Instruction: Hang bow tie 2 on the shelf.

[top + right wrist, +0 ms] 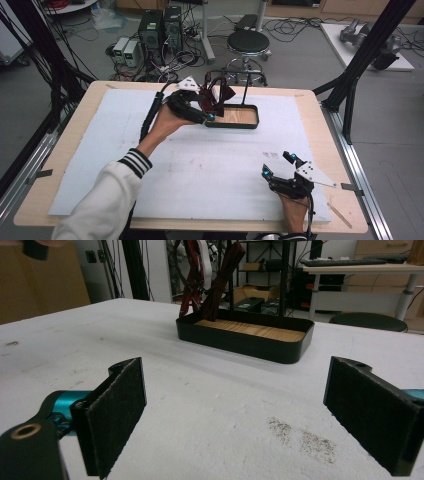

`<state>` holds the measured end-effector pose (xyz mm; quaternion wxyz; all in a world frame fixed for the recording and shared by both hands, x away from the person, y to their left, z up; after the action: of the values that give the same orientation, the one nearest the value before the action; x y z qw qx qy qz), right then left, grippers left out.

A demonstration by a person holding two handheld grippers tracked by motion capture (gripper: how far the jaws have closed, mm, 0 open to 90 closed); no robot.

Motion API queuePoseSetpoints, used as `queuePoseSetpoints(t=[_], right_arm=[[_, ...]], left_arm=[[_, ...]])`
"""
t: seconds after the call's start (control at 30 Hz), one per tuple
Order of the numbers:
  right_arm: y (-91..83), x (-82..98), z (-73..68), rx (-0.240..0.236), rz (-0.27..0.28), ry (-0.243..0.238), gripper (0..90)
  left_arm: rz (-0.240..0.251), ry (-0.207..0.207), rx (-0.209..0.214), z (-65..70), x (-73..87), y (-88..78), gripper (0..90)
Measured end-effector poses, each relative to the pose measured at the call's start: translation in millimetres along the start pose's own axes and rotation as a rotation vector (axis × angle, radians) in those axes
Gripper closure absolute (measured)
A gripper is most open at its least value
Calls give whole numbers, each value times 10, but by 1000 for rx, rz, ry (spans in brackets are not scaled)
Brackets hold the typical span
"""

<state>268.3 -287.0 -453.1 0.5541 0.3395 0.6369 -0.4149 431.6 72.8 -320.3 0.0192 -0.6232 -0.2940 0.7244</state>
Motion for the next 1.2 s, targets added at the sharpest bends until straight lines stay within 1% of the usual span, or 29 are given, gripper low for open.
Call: queuePoseSetpoints(t=[0.03, 0.1, 0.13, 0.17, 0.23, 0.3, 0.33, 0.37, 0.4, 0.43, 0.47, 0.5, 0.53, 0.6, 0.63, 0.67, 0.7, 0.73, 0.8, 0.83, 0.93, 1.0, 1.03, 1.2], right_arm=[[1, -1, 0, 0, -1, -2, 91], [-1, -1, 1, 1, -2, -3, 91], [-2, -1, -2, 2, -2, -1, 91], [-3, 0, -6, 2, -5, 0, 91], [0, -1, -6, 5, -1, -7, 91], [2, -1, -7, 6, -3, -8, 91], [3, -2, -6, 7, -5, -7, 91], [3, -2, -7, 8, -6, -4, 91], [1, -1, -7, 10, -8, -2, 91], [0, -1, -9, 12, -7, -1, 91], [-1, -1, -9, 12, -7, -1, 91], [-1, -1, -8, 13, -6, -2, 91], [-1, -1, -9, 13, -6, 0, 91], [-1, -1, -8, 12, -6, 0, 91], [-2, -1, -9, 12, -6, 1, 91], [0, -1, -4, 14, -2, -4, 91], [0, -1, -6, 14, -3, -2, 91], [0, -1, -5, 14, -3, -3, 91], [0, -1, -5, 13, -3, -2, 91], [0, -1, -5, 14, -5, -1, 91], [-1, -1, -6, 13, -7, 4, 91], [1, -2, -6, 15, -5, -2, 91], [-1, -1, -10, 15, -8, 2, 91], [1, -2, -11, 15, -5, -3, 91]], left_arm=[[14, 0, -1, 12, 24, -62, 183], [52, 13, -10, 49, 100, -235, 183], [71, 23, -8, 72, 146, -324, 182], [94, 34, -15, 99, 211, -433, 182], [103, 44, -19, 126, 321, -598, 182], [116, 47, -38, 155, 463, -788, 182], [117, 49, -41, 165, 516, -853, 182], [122, 49, -49, 181, 571, -915, 182], [131, 55, -68, 212, 666, -1019, 182], [136, 57, -77, 229, 727, -1081, 182], [151, 57, -90, 257, 837, -1182, 181], [158, 58, -104, 276, 906, -1243, 181], [178, 57, -121, 304, 1008, -1318, 181], [212, 42, -149, 337, 1217, -1452, 181], [231, 37, -170, 344, 1351, -1530, 181], [247, 22, -180, 343, 1431, -1575, 181], [273, -4, -194, 338, 1537, -1639, 182], [313, -29, -211, 342, 1666, -1704, 181], [330, -50, -242, 349, 1827, -1775, 182], [348, -58, -261, 365, 1931, -1811, 182], [380, -67, -308, 403, 2121, -1867, 182], [392, -69, -328, 416, 2192, -1885, 181], [392, -62, -340, 424, 2223, -1887, 182], [397, -38, -361, 456, 2323, -1879, 183]])
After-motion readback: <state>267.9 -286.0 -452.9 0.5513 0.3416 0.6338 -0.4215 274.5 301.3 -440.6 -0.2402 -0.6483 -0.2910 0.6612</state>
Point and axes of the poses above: each handheld gripper's, and its own axes: y roughly forward along the jaws, x roughly out of its underside, z roughly to its right, the point moved 1 cm from there along y, roughly forward along the jaws, and after that the axes turned 7 degrees about x, right-handed, at the moved point
